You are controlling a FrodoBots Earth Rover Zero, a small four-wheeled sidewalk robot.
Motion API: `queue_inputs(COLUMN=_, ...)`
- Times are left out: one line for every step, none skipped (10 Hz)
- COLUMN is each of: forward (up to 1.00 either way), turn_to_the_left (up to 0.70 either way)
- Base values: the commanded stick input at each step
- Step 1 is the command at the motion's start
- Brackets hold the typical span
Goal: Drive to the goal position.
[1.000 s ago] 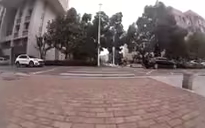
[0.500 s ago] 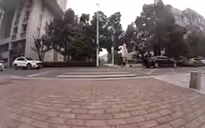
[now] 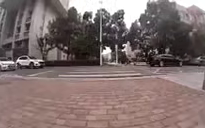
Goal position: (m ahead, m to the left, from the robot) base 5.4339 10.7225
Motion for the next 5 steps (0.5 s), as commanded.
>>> queue_inputs(forward=0.70, turn_to_the_left=0.14)
queue_inputs(forward=0.70, turn_to_the_left=0.14)
queue_inputs(forward=0.70, turn_to_the_left=0.14)
queue_inputs(forward=0.70, turn_to_the_left=0.14)
queue_inputs(forward=0.70, turn_to_the_left=0.14)
